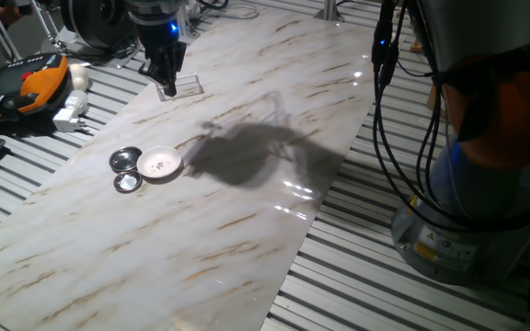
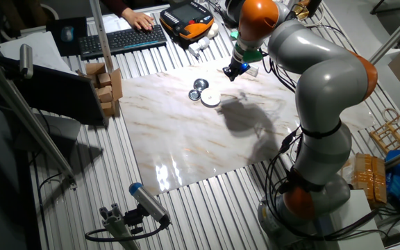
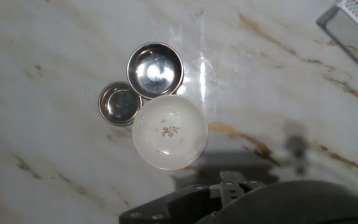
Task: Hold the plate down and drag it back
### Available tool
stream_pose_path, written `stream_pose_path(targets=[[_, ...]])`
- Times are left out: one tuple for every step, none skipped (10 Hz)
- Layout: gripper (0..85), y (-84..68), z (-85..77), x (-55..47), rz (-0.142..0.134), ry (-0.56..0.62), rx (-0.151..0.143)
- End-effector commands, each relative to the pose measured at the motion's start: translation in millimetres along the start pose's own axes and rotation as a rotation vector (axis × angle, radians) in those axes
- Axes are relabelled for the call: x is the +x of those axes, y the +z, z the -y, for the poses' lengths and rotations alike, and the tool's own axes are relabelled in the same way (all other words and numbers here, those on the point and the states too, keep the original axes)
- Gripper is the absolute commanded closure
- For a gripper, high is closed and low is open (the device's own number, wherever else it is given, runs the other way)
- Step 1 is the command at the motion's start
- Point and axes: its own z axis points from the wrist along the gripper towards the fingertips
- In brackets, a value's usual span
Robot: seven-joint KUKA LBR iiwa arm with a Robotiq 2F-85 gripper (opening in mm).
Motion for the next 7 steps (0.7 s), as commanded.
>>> stream_pose_path(targets=[[85.0, 0.4, -0.1, -0.2, -0.001, 0.0, -0.001], [85.0, 0.7, -0.1, -0.4, -0.001, -0.002, -0.001], [85.0, 1.2, 0.3, -0.4, 0.0, -0.002, 0.0], [85.0, 1.8, 0.7, -0.6, 0.0, -0.005, -0.001], [85.0, 1.9, 0.6, -0.5, 0.0, -0.005, -0.005], [85.0, 1.8, 0.7, -0.5, 0.0, -0.004, -0.006], [85.0, 1.9, 0.4, -0.7, 0.006, -0.004, -0.006]])
